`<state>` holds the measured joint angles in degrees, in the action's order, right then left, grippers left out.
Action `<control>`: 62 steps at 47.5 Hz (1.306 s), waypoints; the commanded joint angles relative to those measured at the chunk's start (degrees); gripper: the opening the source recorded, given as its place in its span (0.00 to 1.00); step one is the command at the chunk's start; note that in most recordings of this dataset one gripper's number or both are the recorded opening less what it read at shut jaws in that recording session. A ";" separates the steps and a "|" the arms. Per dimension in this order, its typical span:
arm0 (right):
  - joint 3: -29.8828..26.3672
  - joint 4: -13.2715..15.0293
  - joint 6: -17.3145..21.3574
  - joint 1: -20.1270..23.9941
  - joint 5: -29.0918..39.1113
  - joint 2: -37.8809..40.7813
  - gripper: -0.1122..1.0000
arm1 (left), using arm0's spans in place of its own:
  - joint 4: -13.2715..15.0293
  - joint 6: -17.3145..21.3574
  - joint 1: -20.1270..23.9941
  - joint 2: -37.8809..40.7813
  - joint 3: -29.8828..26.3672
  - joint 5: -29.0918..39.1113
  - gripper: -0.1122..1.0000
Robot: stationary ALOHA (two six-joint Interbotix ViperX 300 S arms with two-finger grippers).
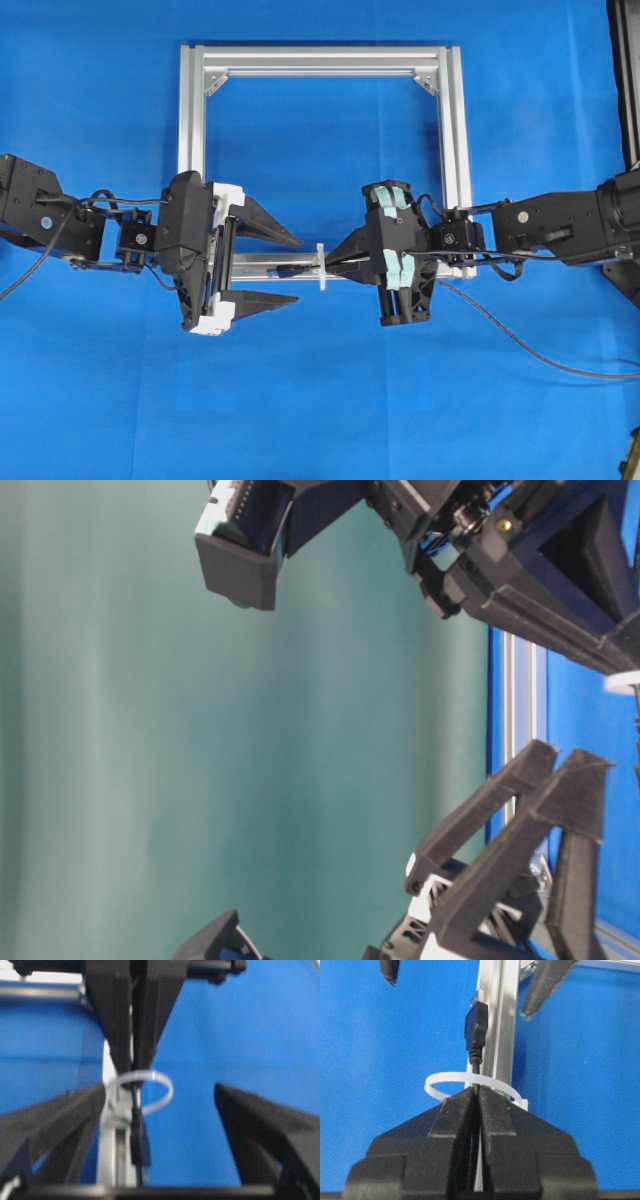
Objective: Insert the wire through the string loop located in the center.
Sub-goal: 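Move the left gripper open toward the plug emerging from the loop, then close the left gripper on the USB plug beyond the loop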
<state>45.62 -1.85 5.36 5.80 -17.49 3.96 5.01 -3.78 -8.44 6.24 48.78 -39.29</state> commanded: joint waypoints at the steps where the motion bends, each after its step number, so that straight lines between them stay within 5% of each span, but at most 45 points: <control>1: -0.62 -0.18 0.00 0.00 -0.53 -0.70 0.08 | -0.18 -0.09 0.00 -0.79 -1.23 0.62 0.93; 62: -0.62 -0.09 0.00 0.09 -0.35 -0.62 0.08 | -0.18 -0.18 0.97 5.89 -2.02 1.05 0.92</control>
<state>45.62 -1.85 5.36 5.71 -17.49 3.96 5.01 -3.96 -7.47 13.10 47.20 -37.62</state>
